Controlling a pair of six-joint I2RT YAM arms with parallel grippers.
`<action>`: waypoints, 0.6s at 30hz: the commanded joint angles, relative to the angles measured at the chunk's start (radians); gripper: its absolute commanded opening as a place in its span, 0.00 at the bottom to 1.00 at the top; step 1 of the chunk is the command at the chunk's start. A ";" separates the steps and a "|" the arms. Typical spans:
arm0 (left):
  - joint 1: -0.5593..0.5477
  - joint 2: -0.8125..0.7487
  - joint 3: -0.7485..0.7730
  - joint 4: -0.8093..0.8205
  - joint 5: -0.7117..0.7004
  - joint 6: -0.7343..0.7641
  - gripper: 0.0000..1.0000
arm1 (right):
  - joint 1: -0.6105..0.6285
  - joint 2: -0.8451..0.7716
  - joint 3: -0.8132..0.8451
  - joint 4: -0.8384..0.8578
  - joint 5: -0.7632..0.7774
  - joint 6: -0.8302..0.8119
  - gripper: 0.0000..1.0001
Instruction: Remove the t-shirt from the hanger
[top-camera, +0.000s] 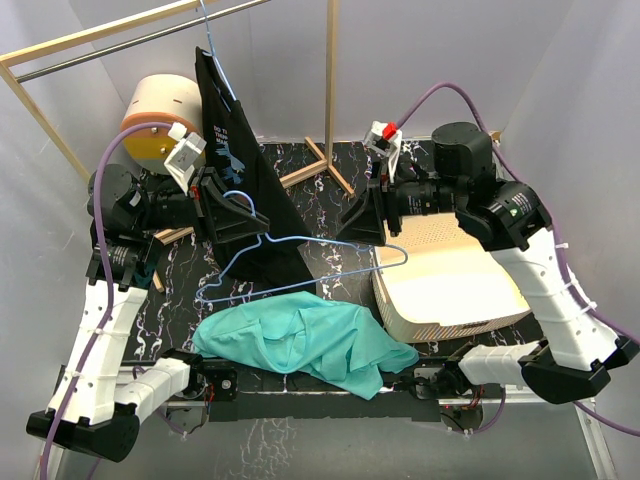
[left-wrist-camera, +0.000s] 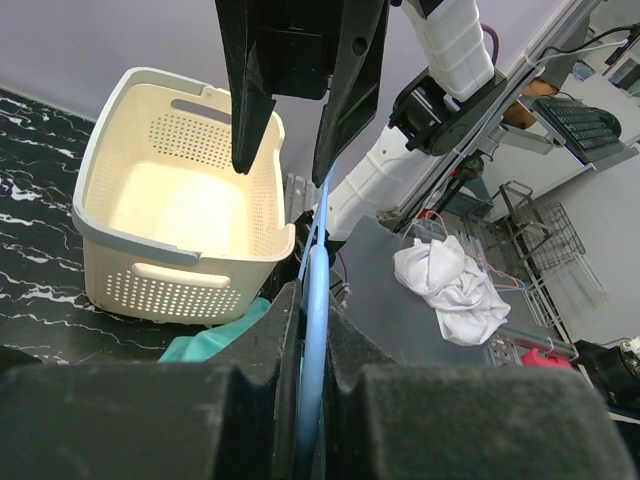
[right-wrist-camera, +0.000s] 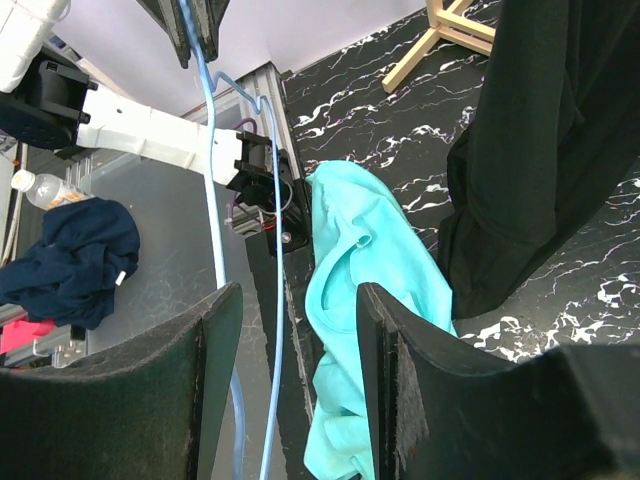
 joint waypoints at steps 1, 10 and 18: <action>0.004 -0.009 -0.002 0.038 0.014 -0.015 0.00 | 0.006 -0.038 0.039 0.038 -0.002 -0.010 0.51; 0.003 -0.001 -0.003 0.043 0.008 -0.019 0.00 | 0.005 -0.040 0.043 0.049 -0.054 -0.006 0.51; 0.004 0.034 0.020 0.091 0.004 -0.055 0.00 | 0.009 -0.039 0.017 0.036 -0.049 -0.019 0.51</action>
